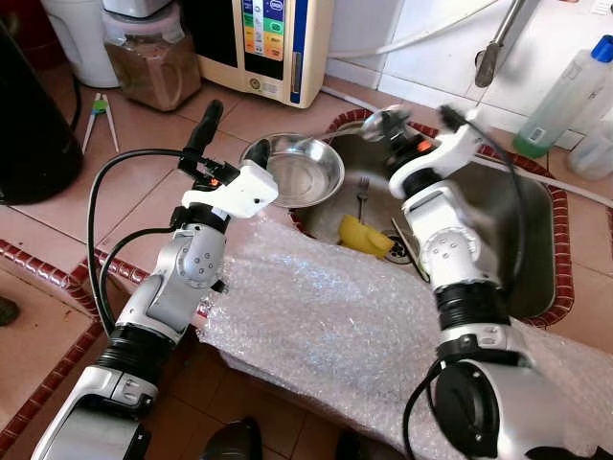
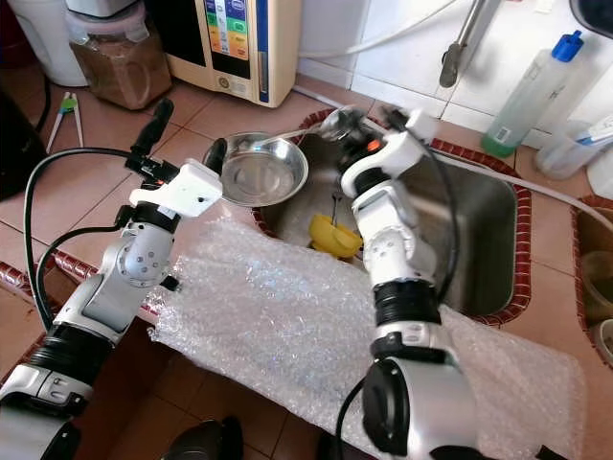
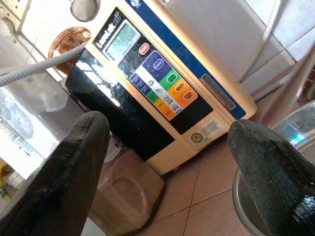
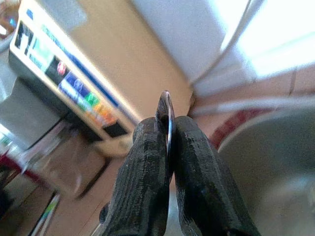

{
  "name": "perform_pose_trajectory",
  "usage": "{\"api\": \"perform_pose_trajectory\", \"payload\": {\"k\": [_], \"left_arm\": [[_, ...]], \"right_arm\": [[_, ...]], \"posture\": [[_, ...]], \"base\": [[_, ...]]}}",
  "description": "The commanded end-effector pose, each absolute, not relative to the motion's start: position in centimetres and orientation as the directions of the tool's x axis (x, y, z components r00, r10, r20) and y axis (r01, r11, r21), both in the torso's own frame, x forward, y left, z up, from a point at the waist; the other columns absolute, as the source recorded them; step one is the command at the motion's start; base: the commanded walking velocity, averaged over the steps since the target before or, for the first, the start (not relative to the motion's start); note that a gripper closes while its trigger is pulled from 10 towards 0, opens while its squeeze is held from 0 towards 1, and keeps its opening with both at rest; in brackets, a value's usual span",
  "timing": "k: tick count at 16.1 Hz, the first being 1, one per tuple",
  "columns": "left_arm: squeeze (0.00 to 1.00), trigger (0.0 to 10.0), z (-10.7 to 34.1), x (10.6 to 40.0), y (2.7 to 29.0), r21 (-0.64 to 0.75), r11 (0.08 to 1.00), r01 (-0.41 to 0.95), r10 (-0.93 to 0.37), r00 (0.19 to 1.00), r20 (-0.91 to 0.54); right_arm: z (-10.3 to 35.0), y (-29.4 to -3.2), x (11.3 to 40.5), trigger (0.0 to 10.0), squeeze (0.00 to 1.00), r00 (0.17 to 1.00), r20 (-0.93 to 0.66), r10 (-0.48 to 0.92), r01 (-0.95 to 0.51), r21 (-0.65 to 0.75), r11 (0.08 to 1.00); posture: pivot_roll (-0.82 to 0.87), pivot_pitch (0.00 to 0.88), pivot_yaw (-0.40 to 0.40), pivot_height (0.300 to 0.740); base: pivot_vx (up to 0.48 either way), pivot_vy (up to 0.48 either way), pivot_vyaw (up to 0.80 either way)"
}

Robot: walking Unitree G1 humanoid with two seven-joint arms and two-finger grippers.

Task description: Kitchen organization

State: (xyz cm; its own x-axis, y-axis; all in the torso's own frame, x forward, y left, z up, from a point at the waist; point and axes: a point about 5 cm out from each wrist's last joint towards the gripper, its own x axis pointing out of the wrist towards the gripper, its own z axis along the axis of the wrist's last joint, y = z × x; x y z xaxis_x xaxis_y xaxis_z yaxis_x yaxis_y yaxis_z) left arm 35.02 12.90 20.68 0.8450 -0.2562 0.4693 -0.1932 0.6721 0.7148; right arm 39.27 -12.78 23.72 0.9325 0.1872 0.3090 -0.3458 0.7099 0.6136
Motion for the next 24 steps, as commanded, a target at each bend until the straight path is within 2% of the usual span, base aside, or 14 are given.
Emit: {"api": "perform_pose_trajectory", "payload": {"k": [1, 5, 7, 9, 13, 17, 24], "left_arm": [[1.0, 10.0, 20.4, 35.1, 12.8, 0.717, 0.674, -0.176, -0.259, 0.853, 0.453], [1.0, 10.0, 20.3, 35.1, 12.5, 0.715, 0.678, -0.169, -0.264, 0.852, 0.451], [1.0, 10.0, 20.4, 35.1, 12.5, 0.715, 0.679, -0.168, -0.264, 0.852, 0.452], [1.0, 10.0, 20.4, 35.1, 12.5, 0.714, 0.679, -0.169, -0.264, 0.852, 0.452], [1.0, 10.0, 20.5, 35.2, 12.6, 0.714, 0.679, -0.171, -0.261, 0.853, 0.452], [1.0, 10.0, 20.5, 35.2, 12.6, 0.71, 0.684, -0.166, -0.258, 0.855, 0.449], [1.0, 10.0, 20.5, 35.2, 12.6, 0.71, 0.684, -0.166, -0.258, 0.855, 0.449]], "right_arm": [[26.2, -14.6, 39.2, 0.0, 0.0, 0.913, 0.392, 0.112, -0.335, 0.567, 0.753], [27.5, -17.9, 39.2, 0.0, 0.0, 0.907, 0.422, -0.008, -0.199, 0.444, 0.873], [27.5, -18.4, 39.2, 0.0, 0.0, 0.906, 0.421, -0.03, -0.167, 0.423, 0.891], [26.4, -18.8, 39.2, 0.0, 0.0, 0.924, 0.379, -0.048, -0.037, 0.213, 0.976], [24.4, -19.0, 39.1, 0.0, 0.0, 0.944, 0.323, -0.069, 0.056, 0.049, 0.997], [22.5, -19.2, 38.9, 0.0, 0.0, 0.961, 0.27, -0.059, 0.077, -0.056, 0.995], [22.5, -19.2, 38.9, 0.0, 0.0, 0.961, 0.27, -0.059, 0.077, -0.056, 0.995]], "posture": [[0.05, 0.126, -0.062, 0.74], [0.05, 0.123, -0.06, 0.74], [0.05, 0.123, -0.06, 0.74], [0.05, 0.12, -0.06, 0.74], [0.05, 0.119, -0.059, 0.74], [0.05, 0.118, -0.058, 0.74], [0.05, 0.118, -0.058, 0.74]], "base": [[0.0, 0.0, 0.0], [0.0, 0.0, 0.0], [0.0, 0.0, 0.0], [0.0, 0.0, 0.0], [0.0, 0.0, 0.0], [0.0, 0.0, 0.0], [0.0, 0.0, 0.0]]}}
